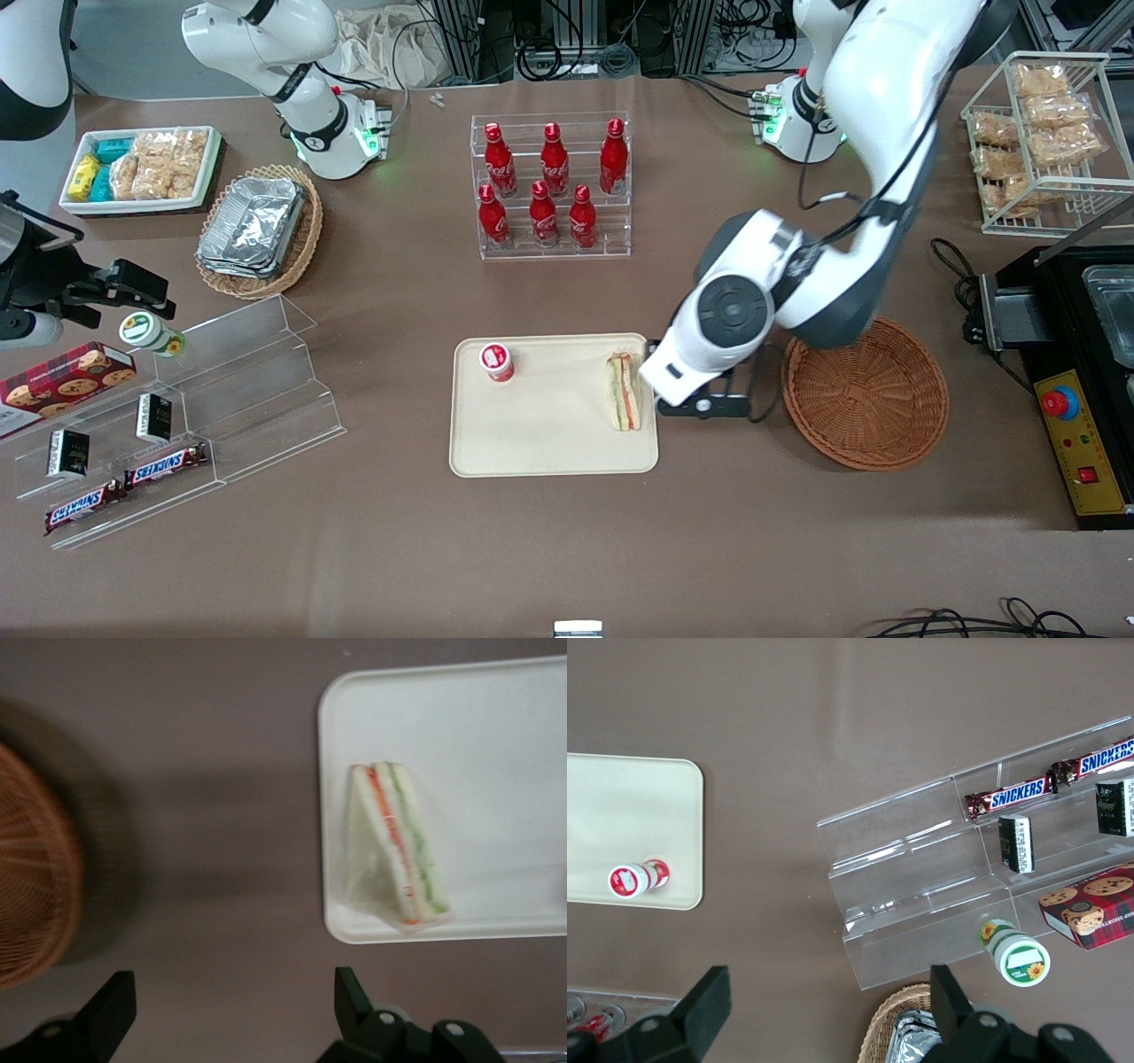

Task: Place sandwich from basket to tray
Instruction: 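Open the left gripper to release the sandwich and raise it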

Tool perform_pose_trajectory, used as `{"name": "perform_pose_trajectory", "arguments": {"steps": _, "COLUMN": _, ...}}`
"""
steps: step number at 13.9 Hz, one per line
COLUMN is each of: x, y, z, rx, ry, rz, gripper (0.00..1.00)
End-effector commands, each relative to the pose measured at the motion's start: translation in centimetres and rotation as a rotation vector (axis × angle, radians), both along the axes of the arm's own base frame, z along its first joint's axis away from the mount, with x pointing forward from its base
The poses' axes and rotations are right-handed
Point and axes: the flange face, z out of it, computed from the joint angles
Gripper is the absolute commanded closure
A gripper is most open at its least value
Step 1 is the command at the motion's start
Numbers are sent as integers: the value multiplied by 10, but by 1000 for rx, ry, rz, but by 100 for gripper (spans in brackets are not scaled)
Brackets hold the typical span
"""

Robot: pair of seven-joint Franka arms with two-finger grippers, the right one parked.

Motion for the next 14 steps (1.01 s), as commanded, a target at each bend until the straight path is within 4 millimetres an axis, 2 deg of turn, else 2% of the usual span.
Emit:
{"name": "perform_pose_trajectory", "arguments": {"steps": 1, "x": 0, "y": 57, "z": 44, "rx": 30, "ry": 31, "rz": -45, "gripper": 1}}
{"name": "perform_pose_trajectory", "arguments": {"steps": 4, "x": 1, "y": 118, "z": 92, "rx": 48, "ry": 39, "rz": -57, "gripper": 1}}
{"name": "perform_pose_trajectory", "arguments": {"steps": 7, "x": 9, "y": 189, "z": 129, "rx": 36, "ry": 7, "rz": -47, "gripper": 1}}
{"name": "perform_pose_trajectory", "arguments": {"steps": 9, "x": 9, "y": 228, "z": 144, "rx": 33, "ry": 16, "rz": -50, "gripper": 1}}
{"name": "perform_pose_trajectory", "arguments": {"steps": 11, "x": 9, "y": 243, "z": 159, "rx": 47, "ry": 14, "rz": -24, "gripper": 1}}
{"name": "perform_pose_trajectory", "arguments": {"steps": 14, "x": 14, "y": 274, "z": 161, "rx": 44, "ry": 11, "rz": 29, "gripper": 0}}
